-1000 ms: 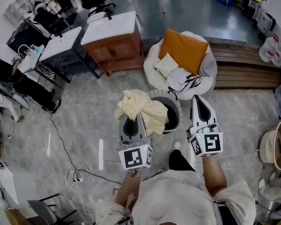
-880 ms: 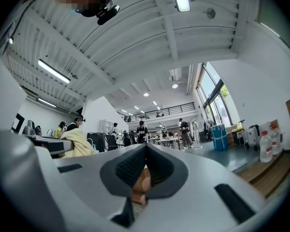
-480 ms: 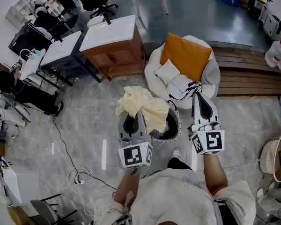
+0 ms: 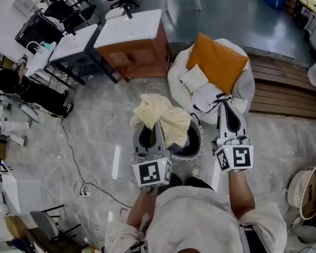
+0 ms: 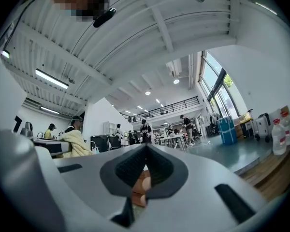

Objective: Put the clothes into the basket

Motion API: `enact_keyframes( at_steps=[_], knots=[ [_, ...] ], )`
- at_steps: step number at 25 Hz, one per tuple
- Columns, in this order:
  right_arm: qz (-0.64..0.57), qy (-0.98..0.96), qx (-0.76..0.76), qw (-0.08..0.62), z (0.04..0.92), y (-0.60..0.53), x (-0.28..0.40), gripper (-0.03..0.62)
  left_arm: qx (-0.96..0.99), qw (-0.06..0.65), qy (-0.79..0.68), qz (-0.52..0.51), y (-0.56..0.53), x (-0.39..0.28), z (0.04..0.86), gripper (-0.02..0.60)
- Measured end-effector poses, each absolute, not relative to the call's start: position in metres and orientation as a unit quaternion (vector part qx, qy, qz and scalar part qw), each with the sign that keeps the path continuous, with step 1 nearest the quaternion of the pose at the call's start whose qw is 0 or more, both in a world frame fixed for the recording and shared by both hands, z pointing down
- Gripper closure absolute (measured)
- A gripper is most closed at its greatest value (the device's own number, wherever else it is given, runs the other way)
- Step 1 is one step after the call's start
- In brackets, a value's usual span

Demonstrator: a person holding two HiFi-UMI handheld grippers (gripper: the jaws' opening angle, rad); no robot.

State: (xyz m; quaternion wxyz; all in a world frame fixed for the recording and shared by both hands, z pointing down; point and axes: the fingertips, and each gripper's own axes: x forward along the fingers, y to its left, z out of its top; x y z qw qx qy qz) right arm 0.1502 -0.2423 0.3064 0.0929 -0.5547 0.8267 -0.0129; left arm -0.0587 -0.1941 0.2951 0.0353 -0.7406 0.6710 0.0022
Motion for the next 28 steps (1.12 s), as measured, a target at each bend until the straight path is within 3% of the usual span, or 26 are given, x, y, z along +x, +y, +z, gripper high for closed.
enact_keyframes(
  at_steps=[13, 28],
  knots=[
    [-0.024, 0.834, -0.548, 0.065, 0.341, -0.290, 0.109, 0.606, -0.746, 0.017, 0.665, -0.012, -0.239, -0.085, 0.340, 0.548],
    [-0.075, 0.854, -0.514, -0.027, 0.433, -0.332, 0.034, 0.606, -0.733, -0.091, 0.670, -0.066, -0.274, -0.133, 0.470, 0.548]
  ],
)
